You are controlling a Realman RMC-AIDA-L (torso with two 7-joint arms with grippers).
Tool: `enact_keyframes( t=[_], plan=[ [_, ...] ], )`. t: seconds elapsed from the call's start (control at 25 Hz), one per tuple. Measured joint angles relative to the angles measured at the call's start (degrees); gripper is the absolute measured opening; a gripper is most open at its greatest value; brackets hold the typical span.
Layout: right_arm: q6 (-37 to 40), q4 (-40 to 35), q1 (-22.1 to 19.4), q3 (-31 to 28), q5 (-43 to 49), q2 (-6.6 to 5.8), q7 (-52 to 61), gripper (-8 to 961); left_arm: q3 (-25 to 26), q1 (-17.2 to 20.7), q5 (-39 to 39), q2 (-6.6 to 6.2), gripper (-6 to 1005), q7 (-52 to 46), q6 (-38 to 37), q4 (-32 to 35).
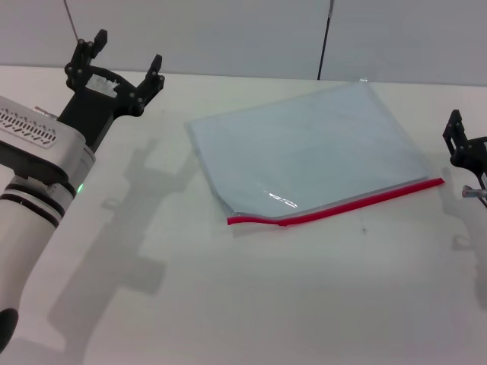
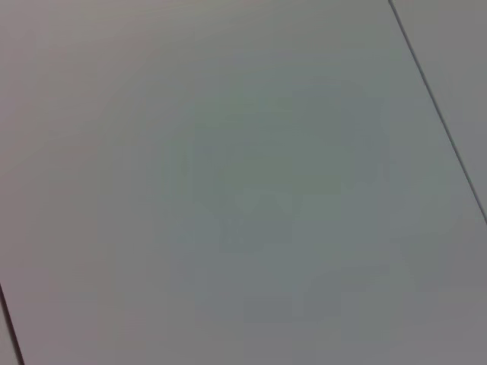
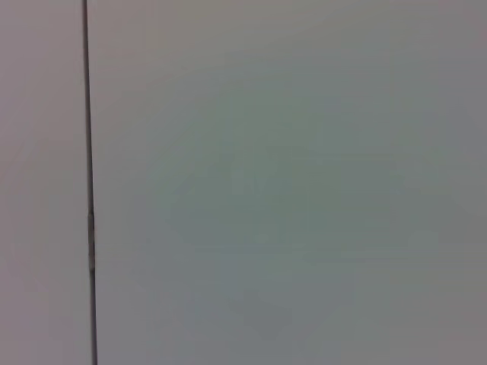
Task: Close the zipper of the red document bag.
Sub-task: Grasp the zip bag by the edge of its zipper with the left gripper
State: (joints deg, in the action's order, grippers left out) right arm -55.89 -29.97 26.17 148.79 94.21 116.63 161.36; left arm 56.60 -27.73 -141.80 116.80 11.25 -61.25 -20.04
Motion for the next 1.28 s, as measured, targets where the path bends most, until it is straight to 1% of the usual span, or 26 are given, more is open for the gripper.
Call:
enact_keyframes(
  t=[0.64,0.76,0.84,1.04,1.2,1.28],
  plan=[
    [0.04,0.00,0.16,0.00,0.00,0.00,0.00,656,0.00,-0.04,-0.07,0.06,879,0.00,-0.01,-0.39],
    [1.02,0.01,0.32,0.00,-0.40,0.00,0.00,654,-0.16,-0.05,-0.06,0.12,879,-0.83,0.87,-1.25],
    [1.39,0.08,0.36,0.07,-1.12,-0.03,0.00,653,-0.97,-0.05,-0.07,-0.04,878,-2.17,4.02,-3.70],
    [1.50,0.67,0.33,0.39,-1.85,-0.16,0.00,650,-2.00,-0.10,-0.37,-1.24,878,-2.74,15.71,-10.82],
    [2.29,0.70,0.38,0.40,-1.88,-0.17,0.00,647,-2.50,-0.13,-3.41,-2.90,878,-2.52,23.56,-16.51],
    [3.24,0.70,0.38,0.26,-1.89,-0.18,0.00,646,-2.48,0.10,-5.25,-3.76,878,-2.41,28.73,-20.39]
  ],
)
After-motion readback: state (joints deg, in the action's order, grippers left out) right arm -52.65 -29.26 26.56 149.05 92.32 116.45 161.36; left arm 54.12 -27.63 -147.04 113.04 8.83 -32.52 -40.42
